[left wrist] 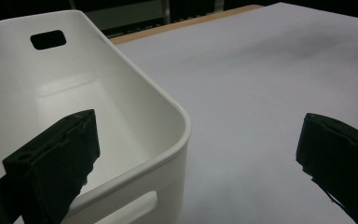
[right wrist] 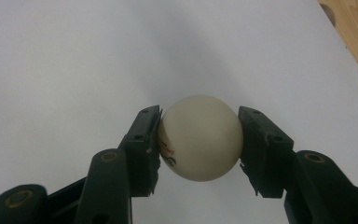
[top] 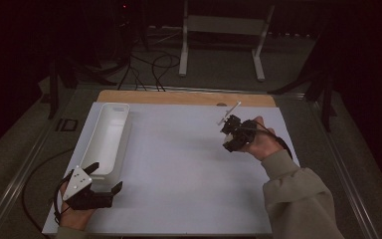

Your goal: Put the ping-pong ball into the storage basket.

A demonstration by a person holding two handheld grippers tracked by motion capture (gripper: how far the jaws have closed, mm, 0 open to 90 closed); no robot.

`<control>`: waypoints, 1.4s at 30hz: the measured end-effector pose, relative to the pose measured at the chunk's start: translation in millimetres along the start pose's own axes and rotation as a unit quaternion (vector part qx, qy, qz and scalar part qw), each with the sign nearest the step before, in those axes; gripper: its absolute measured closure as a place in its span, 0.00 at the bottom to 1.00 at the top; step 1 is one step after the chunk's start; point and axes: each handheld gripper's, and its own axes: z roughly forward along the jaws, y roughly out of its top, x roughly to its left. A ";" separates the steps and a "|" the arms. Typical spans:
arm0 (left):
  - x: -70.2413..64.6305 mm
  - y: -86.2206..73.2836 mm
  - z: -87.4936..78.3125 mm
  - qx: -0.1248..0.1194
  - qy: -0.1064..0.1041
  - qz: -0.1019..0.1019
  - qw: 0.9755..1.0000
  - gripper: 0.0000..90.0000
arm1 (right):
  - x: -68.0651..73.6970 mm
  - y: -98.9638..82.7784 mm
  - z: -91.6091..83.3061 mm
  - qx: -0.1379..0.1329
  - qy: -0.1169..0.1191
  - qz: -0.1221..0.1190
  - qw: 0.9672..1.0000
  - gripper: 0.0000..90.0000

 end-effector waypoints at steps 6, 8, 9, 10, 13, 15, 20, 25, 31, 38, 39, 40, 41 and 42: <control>-0.1 0.0 0.0 0.000 0.001 0.000 1.000 0.00 | 0.7 6.2 -1.1 -0.003 0.000 -0.007 1.000 0.56; -0.1 0.0 0.1 0.000 0.001 0.000 1.000 0.00 | 1.4 8.2 -1.2 -0.004 0.001 -0.005 1.000 0.56; -0.1 0.1 0.1 0.000 0.001 0.000 1.000 0.00 | 1.4 9.2 -1.4 -0.004 0.002 -0.007 1.000 0.56; -0.1 0.1 0.2 0.000 0.001 0.000 1.000 0.00 | 2.0 10.2 -1.2 -0.004 0.001 -0.008 1.000 0.56; -0.2 0.0 0.1 0.000 0.001 0.000 1.000 0.00 | 2.7 12.9 -1.4 -0.006 0.002 -0.011 1.000 0.56; -0.2 0.0 0.1 0.000 0.001 0.000 1.000 0.00 | 3.5 14.8 -1.9 -0.007 0.002 -0.011 1.000 0.56; -0.2 0.0 0.1 0.000 0.001 0.000 1.000 0.00 | 4.1 19.2 -2.3 -0.009 0.003 -0.011 1.000 0.56; -0.2 0.0 0.2 0.000 0.001 0.000 1.000 0.00 | 5.6 24.0 -3.9 -0.011 0.003 -0.013 1.000 0.56; -0.2 0.0 0.1 0.000 0.002 0.000 1.000 0.00 | 7.7 29.7 -4.9 -0.015 0.003 -0.015 1.000 0.56; -0.1 0.0 -0.1 0.000 0.002 0.000 1.000 0.00 | 8.3 36.0 -4.5 -0.016 0.004 -0.020 1.000 0.56; -0.1 0.0 -0.1 0.000 0.001 0.000 1.000 0.00 | 8.6 36.6 -4.5 -0.016 0.003 -0.019 1.000 0.56; -0.2 0.0 -0.1 0.000 0.002 0.000 1.000 0.00 | 9.3 37.4 -4.6 -0.016 0.005 -0.016 1.000 0.56; -0.1 0.0 -0.1 0.000 0.002 0.000 1.000 0.00 | 9.0 38.3 -4.5 -0.016 0.005 -0.021 1.000 0.56; -0.1 0.0 -0.1 0.000 0.002 0.000 1.000 0.00 | 9.6 39.2 -4.4 -0.017 0.005 -0.019 1.000 0.56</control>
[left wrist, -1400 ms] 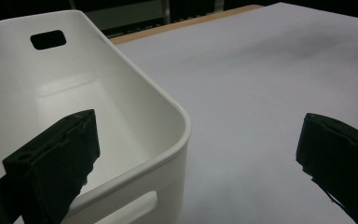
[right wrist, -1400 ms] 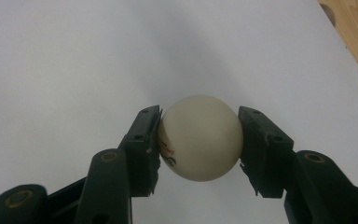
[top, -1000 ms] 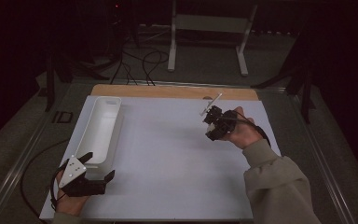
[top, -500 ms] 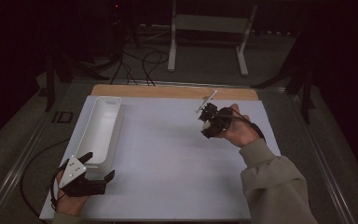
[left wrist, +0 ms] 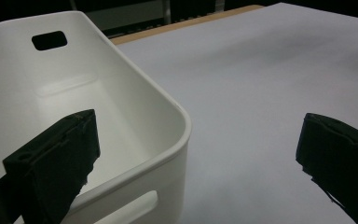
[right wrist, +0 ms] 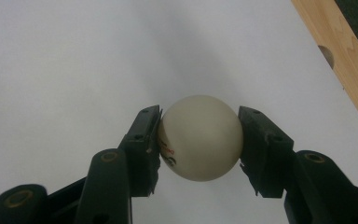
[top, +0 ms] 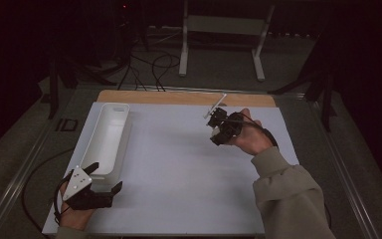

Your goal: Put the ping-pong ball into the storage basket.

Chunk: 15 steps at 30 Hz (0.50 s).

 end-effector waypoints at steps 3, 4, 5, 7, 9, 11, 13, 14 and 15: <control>0.1 0.0 0.0 0.000 0.000 0.000 1.000 0.00 | 0.4 2.0 -0.3 0.000 0.000 -0.005 1.000 0.56; 0.0 0.0 0.0 0.000 0.000 0.000 1.000 0.00 | 1.5 4.1 -1.1 -0.002 -0.001 -0.003 1.000 0.56; 0.1 0.0 -0.1 0.000 0.000 0.000 1.000 0.00 | 1.7 5.3 -1.7 -0.002 -0.001 -0.005 1.000 0.56; 0.1 0.0 -0.1 0.000 0.000 0.000 1.000 0.00 | 2.5 7.4 -2.7 -0.005 -0.001 -0.006 1.000 0.56; 0.1 0.0 -0.1 0.000 0.000 0.000 1.000 0.00 | 3.1 9.5 -3.5 -0.004 -0.002 -0.008 1.000 0.56; 0.1 0.0 -0.1 0.000 -0.001 0.000 1.000 0.00 | 3.3 11.6 -3.6 -0.005 -0.001 -0.009 1.000 0.56; 0.1 0.0 -0.2 0.000 -0.001 0.000 1.000 0.00 | 4.0 13.6 -3.4 -0.006 0.000 -0.008 1.000 0.56; 0.2 0.0 -0.2 0.000 -0.001 0.000 1.000 0.00 | 4.3 14.7 -3.5 -0.005 0.001 -0.009 1.000 0.56; 0.2 0.0 -0.2 0.000 -0.001 0.000 1.000 0.00 | 4.9 15.6 -3.0 -0.006 0.000 -0.009 1.000 0.56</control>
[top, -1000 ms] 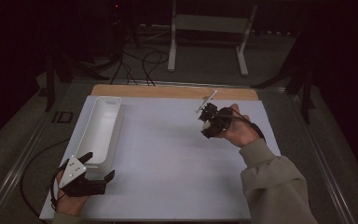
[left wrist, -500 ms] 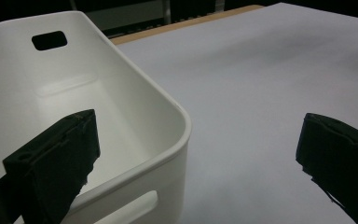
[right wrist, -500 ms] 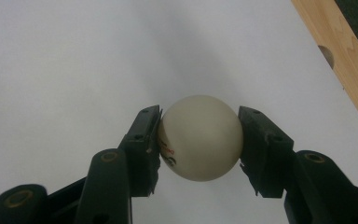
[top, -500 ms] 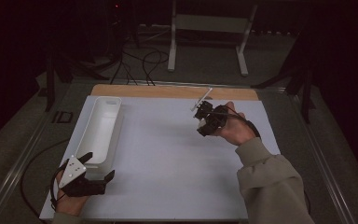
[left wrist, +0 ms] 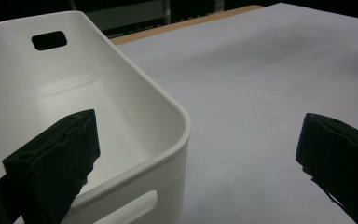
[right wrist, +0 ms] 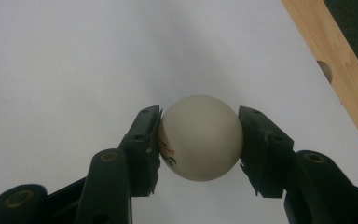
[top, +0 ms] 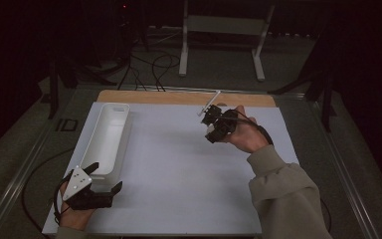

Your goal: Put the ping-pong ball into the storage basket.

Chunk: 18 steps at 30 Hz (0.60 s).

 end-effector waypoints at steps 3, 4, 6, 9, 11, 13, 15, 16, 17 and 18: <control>0.0 0.0 0.0 0.000 0.000 0.000 1.000 0.00 | 1.0 3.2 0.2 -0.002 0.001 -0.002 1.000 0.56; 0.0 0.0 0.0 0.000 0.000 0.000 1.000 0.00 | 1.0 3.8 0.1 -0.003 0.002 -0.003 1.000 0.56; 0.0 0.0 -0.1 0.000 0.000 0.000 1.000 0.00 | 1.6 5.8 -0.1 -0.004 0.002 -0.003 1.000 0.56; 0.1 0.0 -0.1 0.000 0.000 0.000 1.000 0.00 | 2.6 8.6 -0.1 -0.005 0.005 -0.002 1.000 0.56; 0.1 0.0 -0.1 0.000 0.000 0.000 1.000 0.00 | 3.2 10.4 -0.2 -0.004 0.004 -0.004 1.000 0.56; 0.2 0.0 -0.1 0.000 -0.001 0.000 1.000 0.00 | 4.2 12.4 0.0 -0.006 0.004 -0.003 1.000 0.56; 0.2 0.0 -0.1 0.000 -0.001 0.000 1.000 0.00 | 5.1 14.2 -0.4 -0.007 0.006 -0.003 1.000 0.56; 0.2 0.0 -0.1 0.000 -0.001 0.000 1.000 0.00 | 5.3 15.0 -0.4 -0.008 0.006 -0.005 1.000 0.56; 0.2 0.0 -0.1 0.000 -0.001 0.000 1.000 0.00 | 5.4 15.9 -0.3 -0.010 0.005 -0.007 1.000 0.56; 0.2 0.0 -0.1 0.000 -0.001 0.000 1.000 0.00 | 5.4 15.9 -0.3 -0.010 0.005 -0.007 1.000 0.56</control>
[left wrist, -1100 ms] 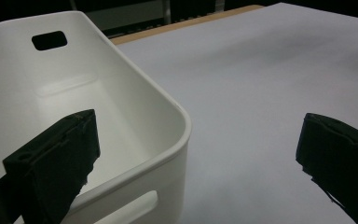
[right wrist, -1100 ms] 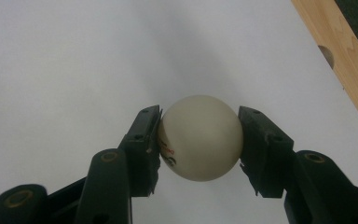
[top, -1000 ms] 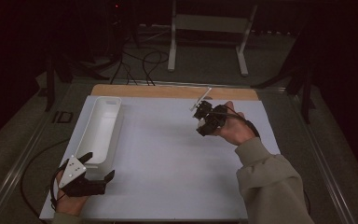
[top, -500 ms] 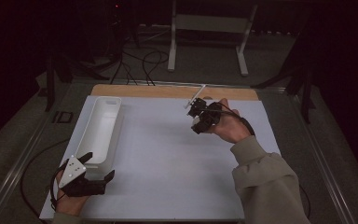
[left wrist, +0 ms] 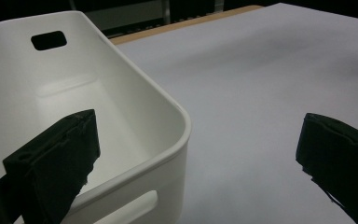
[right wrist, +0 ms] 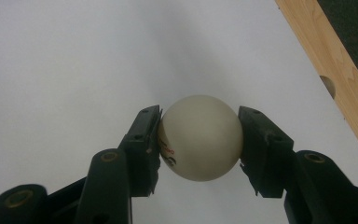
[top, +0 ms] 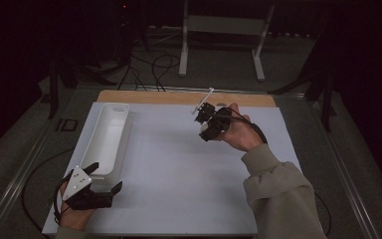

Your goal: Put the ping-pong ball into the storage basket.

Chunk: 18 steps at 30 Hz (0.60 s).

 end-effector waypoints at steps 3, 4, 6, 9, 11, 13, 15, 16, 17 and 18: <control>-0.1 0.0 0.0 0.000 0.000 0.000 1.000 0.00 | 1.5 3.4 -0.2 -0.003 0.001 -0.001 1.000 0.56; 0.0 0.0 0.0 0.000 0.000 0.000 1.000 0.00 | 2.1 4.2 -0.3 -0.002 0.001 0.000 1.000 0.56; 0.0 0.0 0.0 0.000 0.000 0.000 1.000 0.00 | 2.9 5.9 0.1 -0.006 -0.001 -0.001 1.000 0.56; 0.0 0.0 0.0 0.000 0.000 0.000 1.000 0.00 | 4.2 8.8 1.4 -0.007 0.001 -0.003 1.000 0.56; 0.0 0.0 0.0 0.000 0.000 0.000 1.000 0.00 | 5.4 10.8 2.3 -0.007 0.001 -0.003 1.000 0.56; 0.1 0.0 -0.1 0.000 -0.001 0.000 1.000 0.00 | 6.9 12.9 3.0 -0.008 0.002 -0.003 1.000 0.56; 0.1 0.0 -0.1 0.000 -0.001 0.000 1.000 0.00 | 7.7 14.7 3.3 -0.009 0.003 -0.005 1.000 0.56; 0.1 0.0 -0.1 0.000 -0.001 0.000 1.000 0.00 | 8.0 15.6 3.3 -0.010 0.002 -0.006 1.000 0.56; 0.1 0.0 -0.1 0.000 -0.001 0.000 1.000 0.00 | 8.3 16.5 3.1 -0.010 0.001 -0.007 1.000 0.56; 0.1 0.0 -0.1 0.000 -0.001 0.000 1.000 0.00 | 8.3 16.5 3.1 -0.010 0.001 -0.007 1.000 0.56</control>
